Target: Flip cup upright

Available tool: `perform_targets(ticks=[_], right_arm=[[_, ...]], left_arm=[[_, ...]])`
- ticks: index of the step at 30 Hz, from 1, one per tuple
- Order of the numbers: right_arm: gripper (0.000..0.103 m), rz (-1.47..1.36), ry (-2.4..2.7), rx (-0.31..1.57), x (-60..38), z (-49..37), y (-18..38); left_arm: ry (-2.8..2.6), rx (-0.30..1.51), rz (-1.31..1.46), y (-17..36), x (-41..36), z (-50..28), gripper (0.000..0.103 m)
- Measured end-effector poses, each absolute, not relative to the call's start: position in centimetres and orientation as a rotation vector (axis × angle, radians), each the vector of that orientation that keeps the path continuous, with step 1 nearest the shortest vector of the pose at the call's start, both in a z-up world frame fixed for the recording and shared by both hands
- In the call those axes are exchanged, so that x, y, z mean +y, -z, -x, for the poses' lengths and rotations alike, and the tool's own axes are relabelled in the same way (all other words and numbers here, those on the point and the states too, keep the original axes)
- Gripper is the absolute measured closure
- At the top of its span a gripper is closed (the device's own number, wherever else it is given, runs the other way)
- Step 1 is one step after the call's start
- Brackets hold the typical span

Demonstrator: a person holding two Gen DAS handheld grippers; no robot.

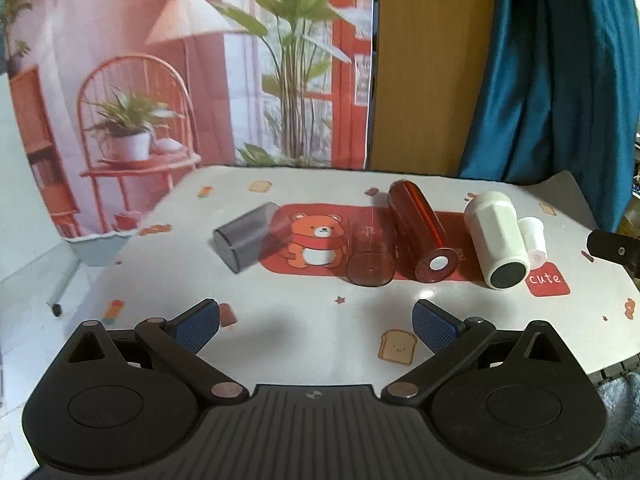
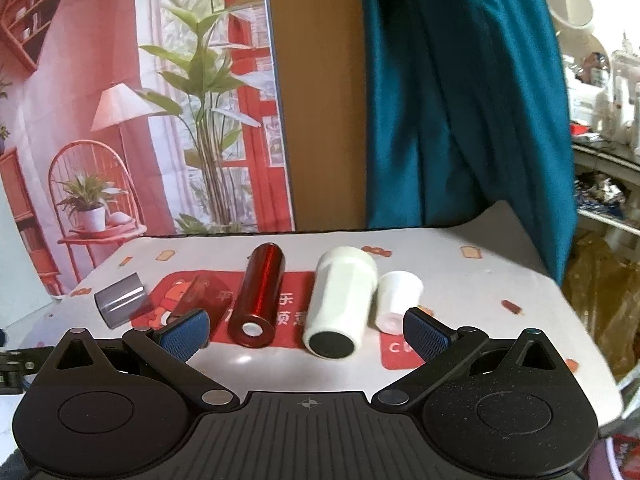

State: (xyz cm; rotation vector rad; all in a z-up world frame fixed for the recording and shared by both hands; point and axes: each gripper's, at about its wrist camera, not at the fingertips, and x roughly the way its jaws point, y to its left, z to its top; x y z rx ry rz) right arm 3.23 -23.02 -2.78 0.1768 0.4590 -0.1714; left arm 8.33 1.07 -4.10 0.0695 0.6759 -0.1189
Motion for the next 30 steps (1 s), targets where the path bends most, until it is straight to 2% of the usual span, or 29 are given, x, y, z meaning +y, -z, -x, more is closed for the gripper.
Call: perform_targets(ticks=[9,16,25,26,27,28,29,30], right_arm=[[0.000,-0.257,0.135,0.531,-24.2,-6.4,6.9],[0.000,-0.310,0.120,0.578,-25.2,-6.9,9.0],[0.000,-0.395,0.071,0.558,-26.9,-6.4,10.0],[0.000,-0.402,0.070,0.562,-27.0,-6.4,10.1],[0.000,-0.409,0.068,0.567,-27.1,-6.5,10.2],[0.000,-0.412,0.064,0.569,-27.1,-6.5,10.2],[0.000,-0.413,0.060,0.569,-27.1,-6.5,10.2],[0.000,-0.413,0.056,0.568,-27.1,-6.4,10.2]], left_arm=[[0.269,0.752,0.095,9.0,-0.5,-18.7,0.000],[0.104,0.799,0.021,11.7,-3.8,-27.0,0.000],[0.144,0.868,-0.030,13.3,-5.4,-30.1,0.002],[0.158,0.868,-0.040,13.3,-5.6,-30.1,0.004],[0.177,0.861,-0.047,13.3,-5.8,-29.8,0.012],[0.197,0.852,-0.050,13.2,-5.9,-29.6,0.026],[0.218,0.838,-0.049,13.0,-6.0,-29.3,0.035],[0.222,0.825,-0.049,12.8,-6.1,-29.0,0.041]])
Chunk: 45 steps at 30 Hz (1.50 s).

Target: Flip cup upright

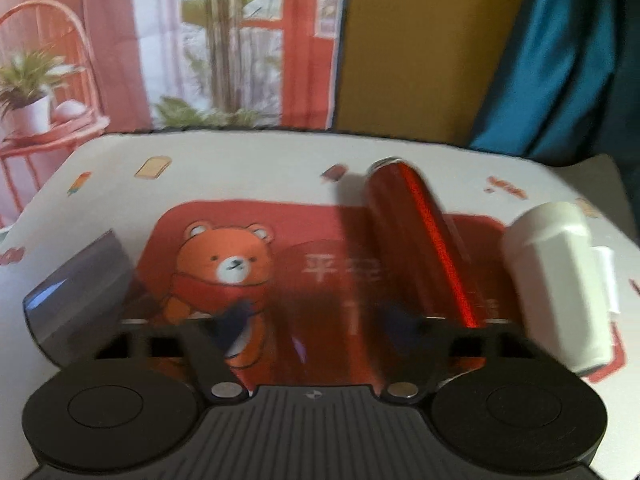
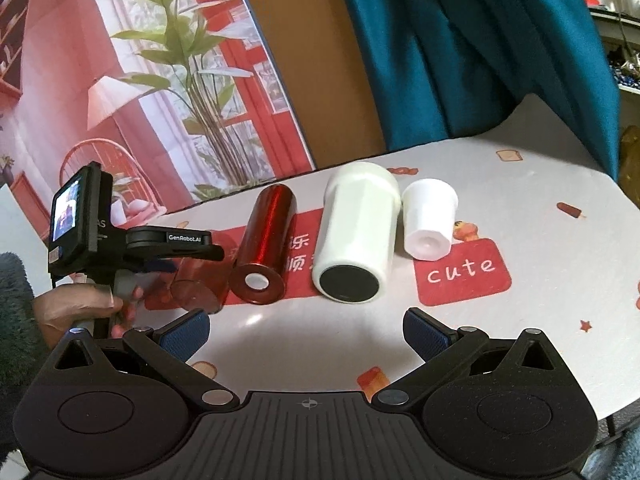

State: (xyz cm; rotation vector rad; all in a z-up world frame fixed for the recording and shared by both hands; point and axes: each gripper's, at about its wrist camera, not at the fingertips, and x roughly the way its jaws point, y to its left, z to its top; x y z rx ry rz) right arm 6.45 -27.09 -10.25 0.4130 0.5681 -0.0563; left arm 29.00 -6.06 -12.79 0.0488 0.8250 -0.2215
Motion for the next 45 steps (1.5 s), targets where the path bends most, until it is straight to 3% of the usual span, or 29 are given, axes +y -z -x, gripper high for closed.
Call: perform_targets(ticks=[23,27,45], right_arm=[[0.000,-0.339,0.037,0.630,-24.5,-6.4,10.0],[0.000,-0.323,0.037,0.655,-23.9,-6.6,10.1],[0.000,-0.260,-0.150,0.831,-18.6,-13.0,9.9]], left_arm=[[0.275,0.942,0.137,13.0,-0.5,-17.8,0.040],[0.265,0.907,0.192,12.6,0.7,-17.6,0.018],[0.040,0.724,0.117,6.8,7.1,-11.1,0.008]])
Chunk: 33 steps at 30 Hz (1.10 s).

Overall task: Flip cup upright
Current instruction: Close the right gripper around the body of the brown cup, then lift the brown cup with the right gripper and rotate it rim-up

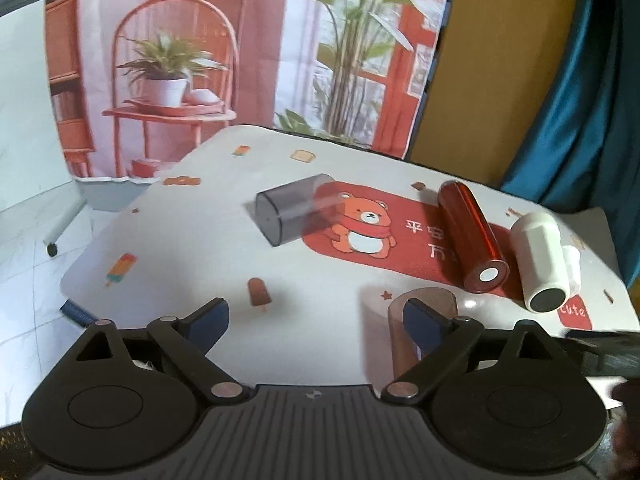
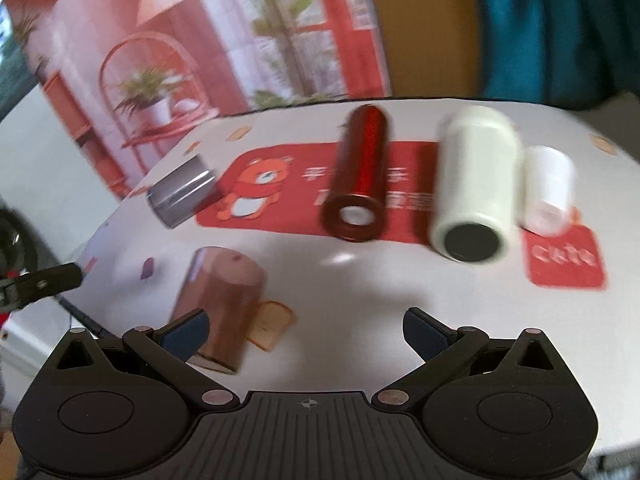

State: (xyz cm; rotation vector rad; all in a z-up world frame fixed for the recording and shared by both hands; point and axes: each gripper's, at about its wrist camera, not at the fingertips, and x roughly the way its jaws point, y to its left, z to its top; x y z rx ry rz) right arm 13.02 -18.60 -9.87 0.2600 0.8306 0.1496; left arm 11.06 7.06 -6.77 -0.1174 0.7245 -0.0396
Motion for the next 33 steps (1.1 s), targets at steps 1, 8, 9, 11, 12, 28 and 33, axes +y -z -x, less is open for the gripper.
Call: perform_targets(ticks=[1,8,9,11,12,28,33], right_arm=[[0.000,-0.246,-0.175,0.852,-17.7,-14.1,10.2],[0.011,-0.397,-0.274,0.971,-13.8,-19.8,12.0],[0.014,-0.403,-0.275,0.980,-13.4,-20.2,12.1],[0.015,-0.407,-0.269,0.993,-13.4,-20.7,12.4],[0.015,-0.409,-0.261,0.996,-13.4,-20.8,12.5],[0.036,-0.465,-0.276,1.018,-14.4,-19.6,14.3],[0.037,-0.482,-0.215,0.953,-17.2,-16.4,14.1]], left_arm=[[0.024,0.706,0.113,6.6,7.1,-10.5,0.007],[-0.035,0.703,0.131,7.6,7.0,-9.2,0.003],[-0.036,0.711,0.134,7.8,7.1,-9.2,0.003],[-0.030,0.727,0.141,8.2,7.3,-9.3,0.003],[-0.031,0.733,0.146,8.4,7.5,-9.3,0.003],[-0.022,0.761,0.160,9.2,7.8,-9.0,0.003],[0.001,0.770,0.163,9.4,7.3,-8.8,0.003]])
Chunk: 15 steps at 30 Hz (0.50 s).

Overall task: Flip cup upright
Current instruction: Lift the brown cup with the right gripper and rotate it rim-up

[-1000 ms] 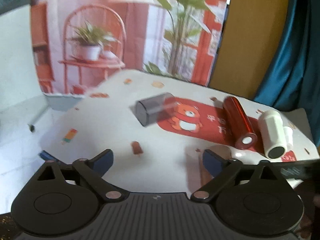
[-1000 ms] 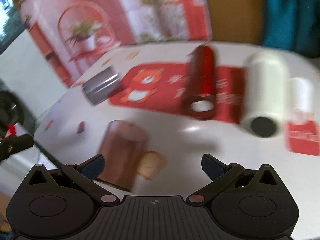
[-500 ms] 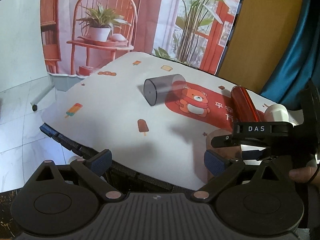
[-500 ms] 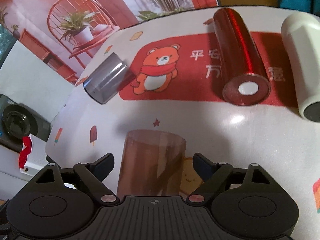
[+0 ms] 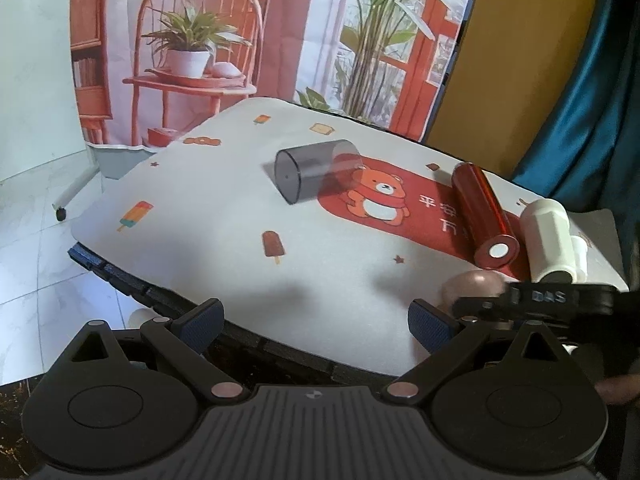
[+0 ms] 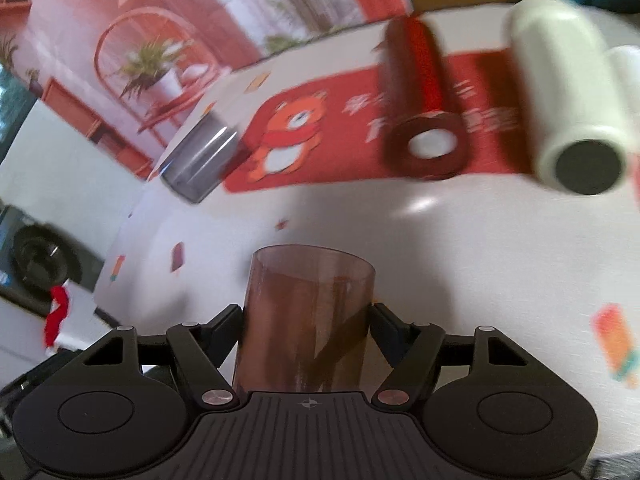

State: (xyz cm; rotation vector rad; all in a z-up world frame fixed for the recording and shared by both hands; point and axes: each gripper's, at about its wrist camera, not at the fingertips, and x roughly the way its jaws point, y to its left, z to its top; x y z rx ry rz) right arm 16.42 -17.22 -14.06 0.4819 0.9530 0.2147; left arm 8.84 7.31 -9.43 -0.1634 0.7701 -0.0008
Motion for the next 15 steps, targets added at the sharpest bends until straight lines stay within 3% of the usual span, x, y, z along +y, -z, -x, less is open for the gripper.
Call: perform_targets(ticks=[12,15], right_arm=[[0.038,-0.186,-0.074,0.684,-19.6,-12.0,11.9],[0.043,-0.089,-0.055,0.614,-18.9,-11.2,11.3]], left_arm=[[0.037,0.750,0.141,9.2,6.6,-8.2,0.003],[0.034,0.747,0.141,9.1,6.7,-8.2,0.003]])
